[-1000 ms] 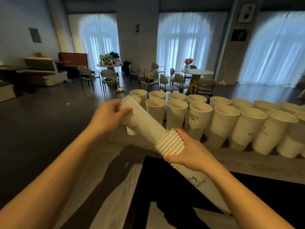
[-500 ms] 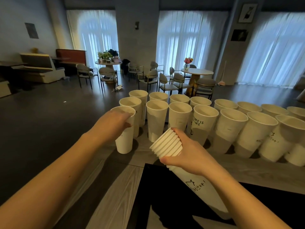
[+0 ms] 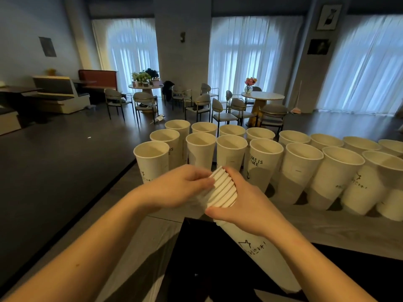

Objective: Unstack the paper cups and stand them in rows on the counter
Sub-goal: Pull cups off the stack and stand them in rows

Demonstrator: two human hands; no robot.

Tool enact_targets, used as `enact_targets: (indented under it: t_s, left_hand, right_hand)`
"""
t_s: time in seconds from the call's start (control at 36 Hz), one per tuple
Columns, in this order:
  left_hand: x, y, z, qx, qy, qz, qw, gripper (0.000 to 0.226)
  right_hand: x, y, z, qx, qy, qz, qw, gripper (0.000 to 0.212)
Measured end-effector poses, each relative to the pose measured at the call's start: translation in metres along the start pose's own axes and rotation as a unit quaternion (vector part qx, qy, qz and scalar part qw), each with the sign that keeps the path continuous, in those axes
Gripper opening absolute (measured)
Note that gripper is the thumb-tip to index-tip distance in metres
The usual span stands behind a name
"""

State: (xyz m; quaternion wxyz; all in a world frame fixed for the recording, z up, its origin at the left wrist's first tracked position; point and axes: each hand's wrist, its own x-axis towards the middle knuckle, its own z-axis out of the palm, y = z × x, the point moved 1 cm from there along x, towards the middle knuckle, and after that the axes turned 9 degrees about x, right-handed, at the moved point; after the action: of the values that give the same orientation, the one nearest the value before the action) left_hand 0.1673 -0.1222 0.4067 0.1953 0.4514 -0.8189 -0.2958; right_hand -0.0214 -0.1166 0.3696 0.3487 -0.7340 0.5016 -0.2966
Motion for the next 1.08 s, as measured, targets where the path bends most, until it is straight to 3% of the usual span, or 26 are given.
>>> enact_targets:
  t_s: [0.14,0.28,0.42,0.47,0.58,0.72,0.92,1.08]
  left_hand:
    - [0.004,-0.001,0.009,-0.026,0.056,-0.019,0.998,0.019]
    - [0.007,0.005,0.007,-0.003,0.153,-0.062,0.986,0.010]
    - [-0.001,0.022,-0.021,0.094,0.295,-0.045,0.950,0.014]
    - [-0.003,0.025,-0.030,0.170,0.335,-0.024,0.926,0.016]
    - [0.012,0.019,-0.019,0.299,0.241,-0.028,0.923,0.016]
    - [0.031,-0.010,-0.001,0.436,0.164,-0.033,0.884,0.021]
    - [0.034,-0.023,0.005,0.448,0.171,-0.006,0.877,0.027]
    - [0.034,-0.020,0.000,0.395,0.187,-0.047,0.898,0.049]
  right_hand:
    - [0.001,0.007,-0.005,-0.020,0.013,-0.013,1.000,0.093]
    - [0.000,0.013,-0.011,-0.030,0.013,-0.036,0.999,0.079]
    - [0.001,0.028,-0.025,-0.045,-0.007,0.000,0.999,0.079]
    - [0.001,0.037,-0.030,-0.080,-0.012,0.030,0.996,0.092]
    - [-0.001,0.047,-0.036,-0.088,-0.025,0.073,0.993,0.107]
    - [-0.007,0.046,-0.037,-0.074,-0.021,0.074,0.994,0.108]
    - [-0.010,0.046,-0.039,-0.056,-0.014,0.078,0.995,0.108]
    - [-0.011,0.046,-0.039,-0.041,-0.015,0.080,0.996,0.109]
